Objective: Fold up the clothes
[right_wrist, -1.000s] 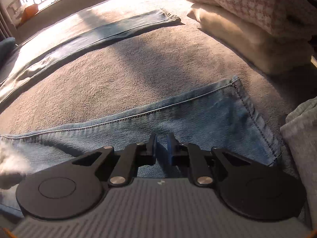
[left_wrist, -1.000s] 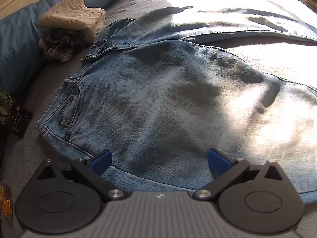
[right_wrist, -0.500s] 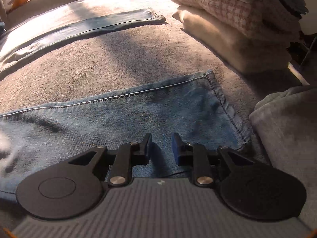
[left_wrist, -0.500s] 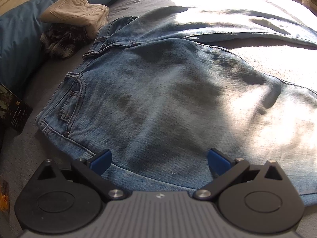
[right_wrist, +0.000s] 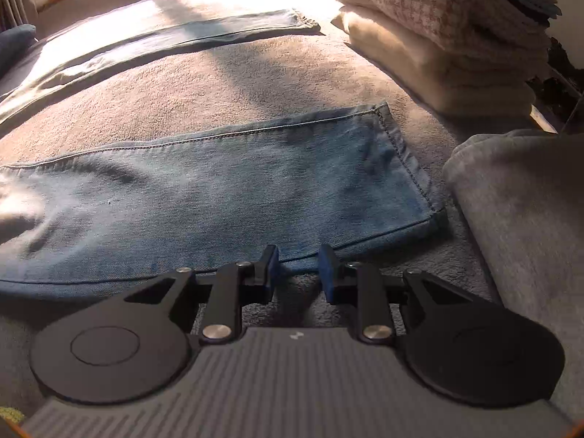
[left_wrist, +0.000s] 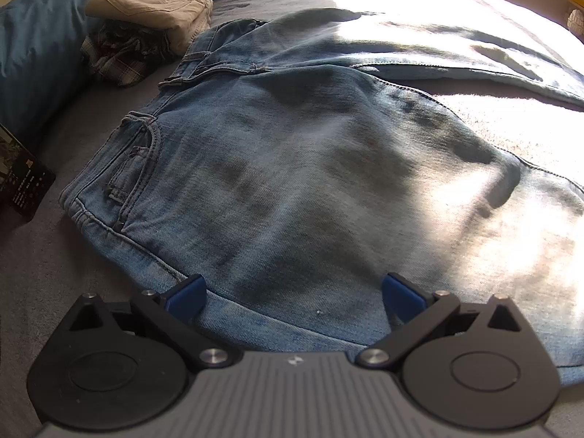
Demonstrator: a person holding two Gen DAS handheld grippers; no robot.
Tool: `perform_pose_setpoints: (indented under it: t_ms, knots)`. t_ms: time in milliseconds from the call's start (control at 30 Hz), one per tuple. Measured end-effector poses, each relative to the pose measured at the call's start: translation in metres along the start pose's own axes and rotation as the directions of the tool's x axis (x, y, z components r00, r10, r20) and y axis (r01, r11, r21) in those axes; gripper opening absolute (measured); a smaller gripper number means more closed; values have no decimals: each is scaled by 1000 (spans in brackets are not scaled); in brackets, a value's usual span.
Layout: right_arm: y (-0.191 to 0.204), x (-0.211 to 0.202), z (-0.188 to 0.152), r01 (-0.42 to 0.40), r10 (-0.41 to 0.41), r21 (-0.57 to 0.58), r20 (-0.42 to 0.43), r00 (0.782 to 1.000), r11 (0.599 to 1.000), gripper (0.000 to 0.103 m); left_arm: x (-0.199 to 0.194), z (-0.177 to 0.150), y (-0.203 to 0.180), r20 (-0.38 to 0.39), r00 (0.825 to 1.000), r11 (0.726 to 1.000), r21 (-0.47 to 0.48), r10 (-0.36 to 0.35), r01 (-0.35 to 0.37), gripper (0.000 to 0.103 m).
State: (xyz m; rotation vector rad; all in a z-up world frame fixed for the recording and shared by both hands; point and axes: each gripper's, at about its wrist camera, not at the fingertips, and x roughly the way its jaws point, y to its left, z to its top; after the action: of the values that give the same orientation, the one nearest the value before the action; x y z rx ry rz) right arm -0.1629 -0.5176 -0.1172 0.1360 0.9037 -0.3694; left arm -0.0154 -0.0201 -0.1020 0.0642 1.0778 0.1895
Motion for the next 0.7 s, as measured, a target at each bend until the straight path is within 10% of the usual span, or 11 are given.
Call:
perform_pose_setpoints:
  t_ms: [700]
  knots:
    - [113,15,67,-283,309,-216,96,946,934,23,-35,-7,-11,191,975,989,112,-114,94,103]
